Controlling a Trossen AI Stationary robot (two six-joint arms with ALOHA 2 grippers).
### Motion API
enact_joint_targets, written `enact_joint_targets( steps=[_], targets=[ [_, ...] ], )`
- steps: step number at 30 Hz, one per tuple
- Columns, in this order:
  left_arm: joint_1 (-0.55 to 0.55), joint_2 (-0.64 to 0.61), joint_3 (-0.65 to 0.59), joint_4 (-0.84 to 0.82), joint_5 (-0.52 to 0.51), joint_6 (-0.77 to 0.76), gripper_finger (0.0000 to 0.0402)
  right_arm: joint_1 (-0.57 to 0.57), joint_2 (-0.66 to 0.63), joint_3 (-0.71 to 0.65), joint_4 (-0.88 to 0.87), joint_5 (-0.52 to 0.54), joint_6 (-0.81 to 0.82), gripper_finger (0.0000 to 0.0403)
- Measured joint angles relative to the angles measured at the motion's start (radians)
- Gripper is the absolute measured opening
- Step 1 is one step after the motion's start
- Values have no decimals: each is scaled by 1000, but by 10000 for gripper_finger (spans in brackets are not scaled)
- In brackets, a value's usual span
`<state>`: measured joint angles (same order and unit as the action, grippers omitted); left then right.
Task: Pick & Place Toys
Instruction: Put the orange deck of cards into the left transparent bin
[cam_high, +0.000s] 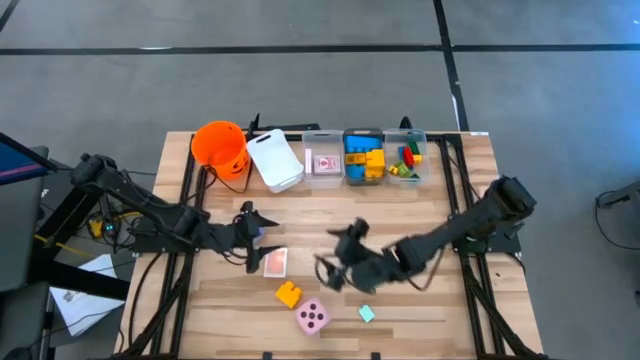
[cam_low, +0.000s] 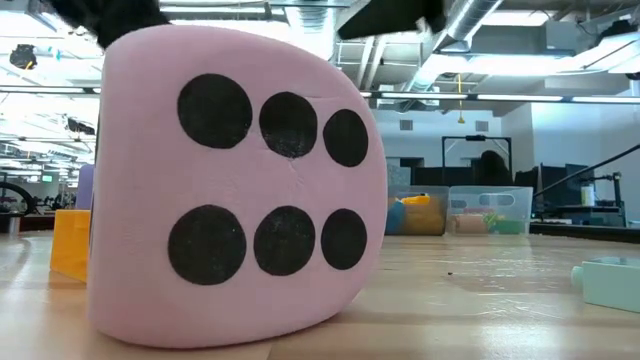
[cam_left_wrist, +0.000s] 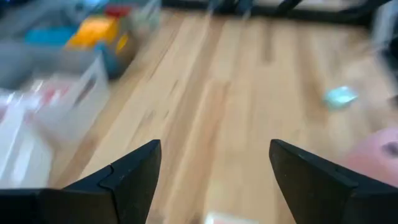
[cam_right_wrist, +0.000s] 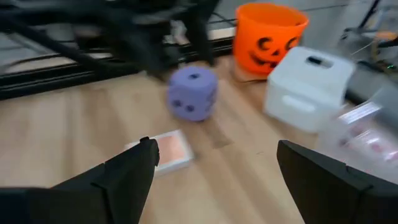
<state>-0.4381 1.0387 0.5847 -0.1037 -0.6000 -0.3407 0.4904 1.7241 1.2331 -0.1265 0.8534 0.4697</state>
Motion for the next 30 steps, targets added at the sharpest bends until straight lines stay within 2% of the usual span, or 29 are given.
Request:
enact_joint_targets(
  steps=[2,5,10,14,21,25,30],
  targets=[
    [0,32,13,-76,-3,-66,292,45,0,0,-21,8,54,326],
    [0,104,21,-172,56,-156,290,93,0,0,-60,12,107,326],
    [0,211,24,-198,264,-304,254,127,0,0,-143,58,206,326],
    [0,258,24,-231,378,-409,186,132,0,-14,-166,141,235,327],
    [0,268,24,-404,434,-548,21,129,0,-46,-166,145,273,327],
    [5,288,24,-440,471,-633,9,125,0,-63,-143,143,275,327],
    [17,360,27,-388,458,-640,1,109,0,-90,-97,141,275,327]
  ],
)
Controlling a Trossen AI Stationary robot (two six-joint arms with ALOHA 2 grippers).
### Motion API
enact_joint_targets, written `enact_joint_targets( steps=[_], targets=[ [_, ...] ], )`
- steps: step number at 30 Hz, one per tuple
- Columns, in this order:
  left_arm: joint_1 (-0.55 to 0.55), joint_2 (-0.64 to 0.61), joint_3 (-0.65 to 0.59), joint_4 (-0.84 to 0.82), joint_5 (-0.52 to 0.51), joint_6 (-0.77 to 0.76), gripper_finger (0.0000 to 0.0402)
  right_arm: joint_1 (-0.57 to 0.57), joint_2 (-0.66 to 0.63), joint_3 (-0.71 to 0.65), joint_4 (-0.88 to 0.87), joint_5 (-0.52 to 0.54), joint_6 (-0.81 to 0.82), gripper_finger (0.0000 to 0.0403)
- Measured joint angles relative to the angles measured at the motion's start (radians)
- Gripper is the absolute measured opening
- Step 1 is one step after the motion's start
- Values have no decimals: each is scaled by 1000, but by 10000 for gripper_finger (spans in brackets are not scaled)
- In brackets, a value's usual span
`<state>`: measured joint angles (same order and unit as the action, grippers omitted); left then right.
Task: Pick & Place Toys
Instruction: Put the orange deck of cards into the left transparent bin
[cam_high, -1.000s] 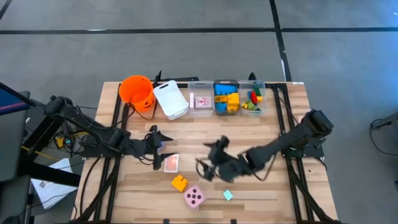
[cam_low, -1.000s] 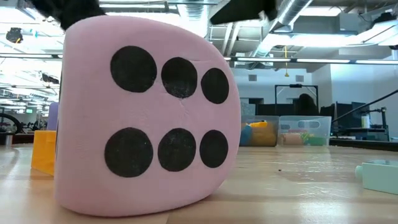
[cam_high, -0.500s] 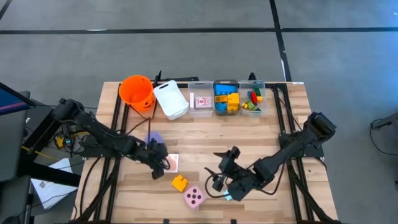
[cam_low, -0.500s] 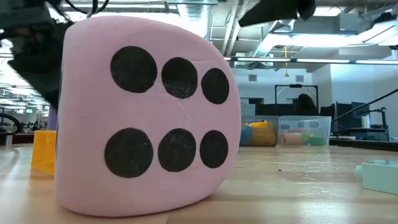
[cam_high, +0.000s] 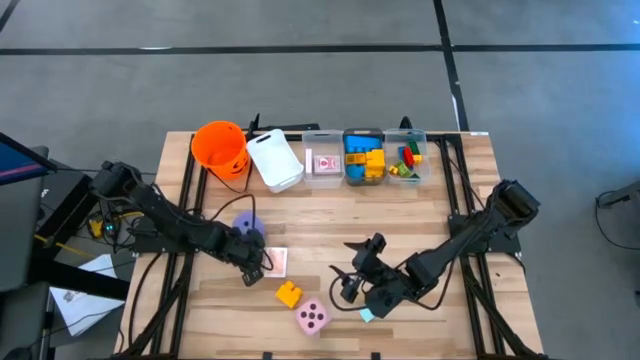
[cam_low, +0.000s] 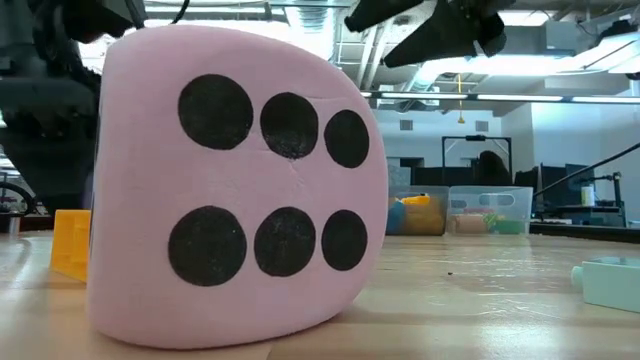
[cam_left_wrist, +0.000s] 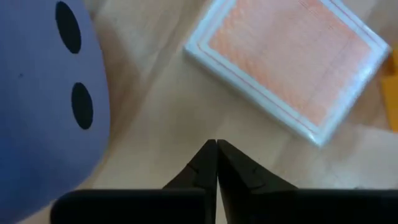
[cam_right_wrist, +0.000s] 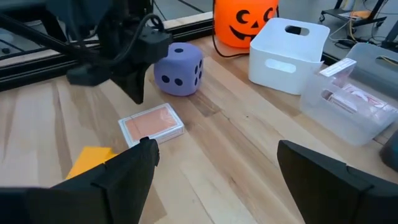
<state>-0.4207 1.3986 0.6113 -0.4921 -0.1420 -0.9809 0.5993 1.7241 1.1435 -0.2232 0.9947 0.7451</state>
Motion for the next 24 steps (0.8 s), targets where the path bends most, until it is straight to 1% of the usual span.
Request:
enact_joint_targets(
  steps=[7,9,12,14,17,20,22,24],
  targets=[
    [58,78,29,86,-46,3,1,-5,0,-4,6,-10,7,327],
    [84,87,54,170,-58,42,1,-6,0,-4,13,-11,7,327],
    [120,89,75,391,16,187,0,-8,0,-3,25,-19,7,327],
    [144,84,81,469,74,260,0,-9,0,-3,23,-29,7,327],
    [167,69,102,430,97,281,0,-7,0,-3,19,-29,7,327],
    [176,50,102,332,93,272,0,-2,0,-3,11,-29,7,327],
    [175,42,101,239,91,254,0,2,0,-3,4,-29,7,327],
    [170,42,102,187,98,236,0,2,0,-3,-2,-29,7,327]
  ],
)
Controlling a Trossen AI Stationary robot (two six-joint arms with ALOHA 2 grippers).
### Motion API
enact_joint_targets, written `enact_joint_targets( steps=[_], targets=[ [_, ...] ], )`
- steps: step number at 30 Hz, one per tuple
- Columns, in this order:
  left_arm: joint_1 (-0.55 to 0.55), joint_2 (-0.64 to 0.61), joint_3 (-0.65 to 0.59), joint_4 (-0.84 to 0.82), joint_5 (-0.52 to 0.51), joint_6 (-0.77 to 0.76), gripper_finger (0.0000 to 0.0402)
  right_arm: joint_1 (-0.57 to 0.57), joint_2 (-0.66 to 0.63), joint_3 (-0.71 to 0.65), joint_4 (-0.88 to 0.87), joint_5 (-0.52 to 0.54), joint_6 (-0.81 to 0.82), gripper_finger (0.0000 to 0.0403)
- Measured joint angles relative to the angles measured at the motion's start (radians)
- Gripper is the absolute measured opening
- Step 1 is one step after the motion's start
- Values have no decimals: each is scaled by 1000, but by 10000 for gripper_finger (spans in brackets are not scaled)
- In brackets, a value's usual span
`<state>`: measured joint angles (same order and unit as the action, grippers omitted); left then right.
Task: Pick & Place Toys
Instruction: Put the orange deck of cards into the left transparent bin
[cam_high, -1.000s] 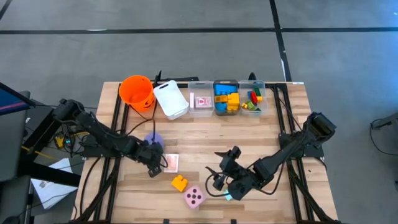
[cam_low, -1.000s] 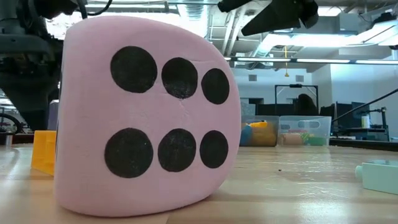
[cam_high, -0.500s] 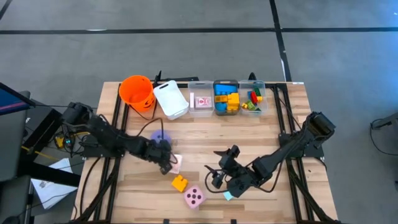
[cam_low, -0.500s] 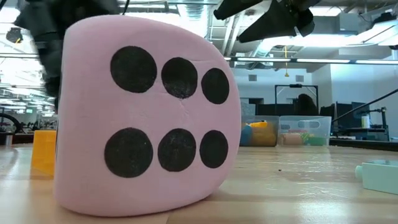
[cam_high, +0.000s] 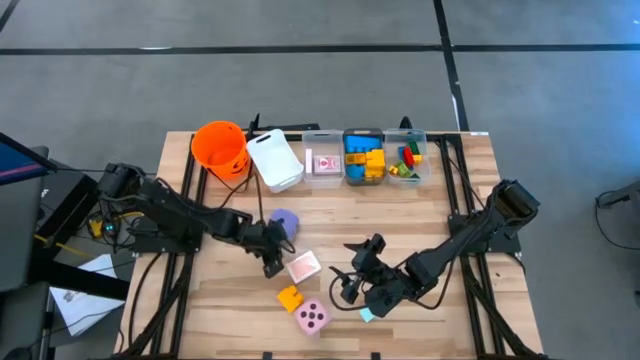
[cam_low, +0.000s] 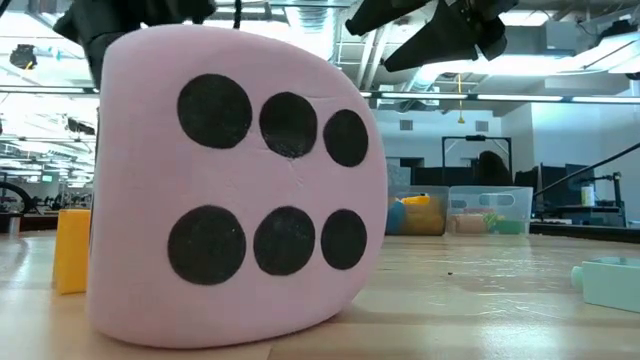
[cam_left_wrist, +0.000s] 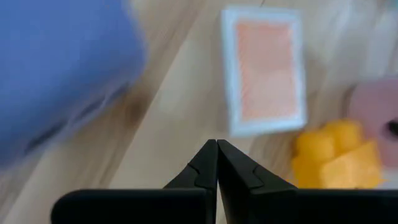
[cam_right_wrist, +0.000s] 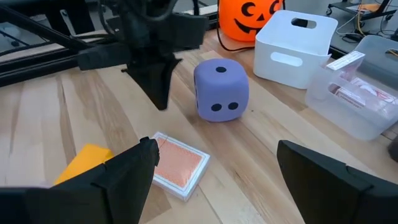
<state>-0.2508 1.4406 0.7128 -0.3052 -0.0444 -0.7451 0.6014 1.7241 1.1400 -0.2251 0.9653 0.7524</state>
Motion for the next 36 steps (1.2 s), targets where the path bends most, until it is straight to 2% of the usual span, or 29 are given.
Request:
enact_joint_targets(
  steps=[3,8,14,19,31,33,36],
  targets=[
    [-14,0,-1,-52,36,-22,0,0,0,0,-2,0,0,327],
    [-58,0,-1,10,86,-46,0,-2,0,0,-3,0,0,327],
    [-107,35,-1,158,24,-75,0,-2,0,0,-2,0,0,327],
    [-116,72,-1,172,-17,-90,0,-3,0,0,1,0,0,327],
    [-115,231,-2,282,2,-94,0,-6,0,0,1,0,0,327],
    [-110,237,-1,297,-41,-69,0,-8,0,0,1,0,0,327],
    [-98,237,-1,301,-200,-15,0,-8,0,0,1,0,0,327]
  ],
)
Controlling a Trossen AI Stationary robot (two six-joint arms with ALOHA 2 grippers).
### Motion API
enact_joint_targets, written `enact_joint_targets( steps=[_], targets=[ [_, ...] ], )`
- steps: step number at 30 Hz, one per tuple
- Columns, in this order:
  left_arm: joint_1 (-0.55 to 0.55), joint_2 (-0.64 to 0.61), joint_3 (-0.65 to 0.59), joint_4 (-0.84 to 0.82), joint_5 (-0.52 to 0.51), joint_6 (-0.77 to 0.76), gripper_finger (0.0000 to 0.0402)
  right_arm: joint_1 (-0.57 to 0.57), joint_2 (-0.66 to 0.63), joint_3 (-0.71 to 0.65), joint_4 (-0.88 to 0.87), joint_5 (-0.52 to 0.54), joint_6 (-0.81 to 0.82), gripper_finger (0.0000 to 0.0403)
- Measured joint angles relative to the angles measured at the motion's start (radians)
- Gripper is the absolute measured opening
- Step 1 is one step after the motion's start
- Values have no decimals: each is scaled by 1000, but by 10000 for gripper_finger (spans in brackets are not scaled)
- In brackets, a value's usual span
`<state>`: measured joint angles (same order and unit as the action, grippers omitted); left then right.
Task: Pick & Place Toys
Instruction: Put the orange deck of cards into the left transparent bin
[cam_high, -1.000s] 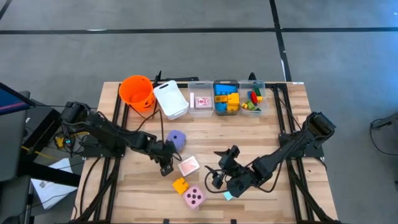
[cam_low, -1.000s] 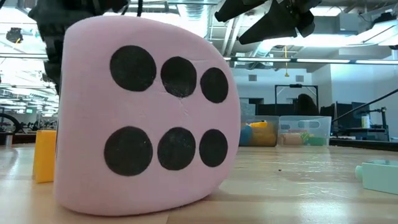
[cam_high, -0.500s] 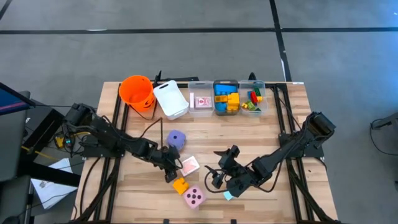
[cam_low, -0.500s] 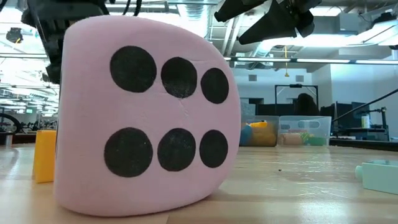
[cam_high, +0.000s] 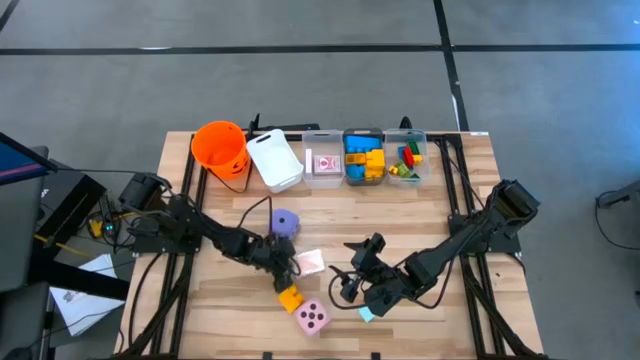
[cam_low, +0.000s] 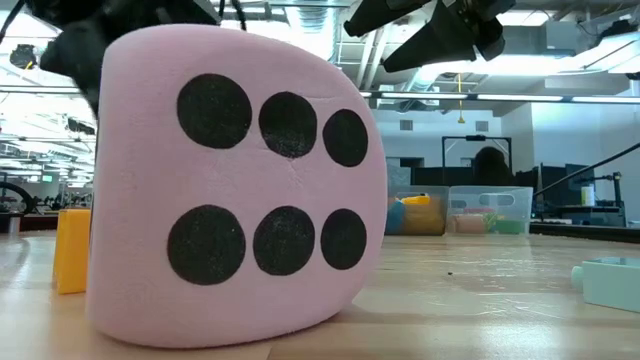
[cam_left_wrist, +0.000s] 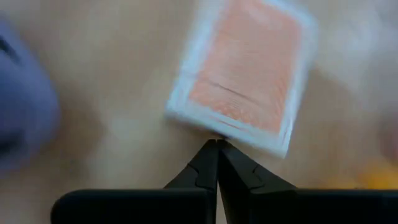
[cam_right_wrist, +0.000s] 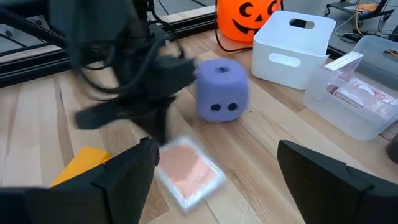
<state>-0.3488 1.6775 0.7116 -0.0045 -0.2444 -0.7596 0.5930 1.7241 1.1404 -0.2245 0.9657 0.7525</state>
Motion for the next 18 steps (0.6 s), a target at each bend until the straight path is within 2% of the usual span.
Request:
enact_joint_targets(
  steps=[1,3,10,14,18],
  targets=[
    [5,0,0,15,-51,22,0,0,0,0,0,0,0,327],
    [16,-1,0,52,-92,51,0,0,0,0,-7,0,-7,327],
    [45,-1,0,127,-66,132,0,0,0,0,-106,-43,-130,327],
    [43,-1,0,145,-61,134,0,6,0,-7,-192,-8,-89,327],
    [41,-1,0,147,-60,135,0,32,0,-85,-161,55,-18,327]
  ],
)
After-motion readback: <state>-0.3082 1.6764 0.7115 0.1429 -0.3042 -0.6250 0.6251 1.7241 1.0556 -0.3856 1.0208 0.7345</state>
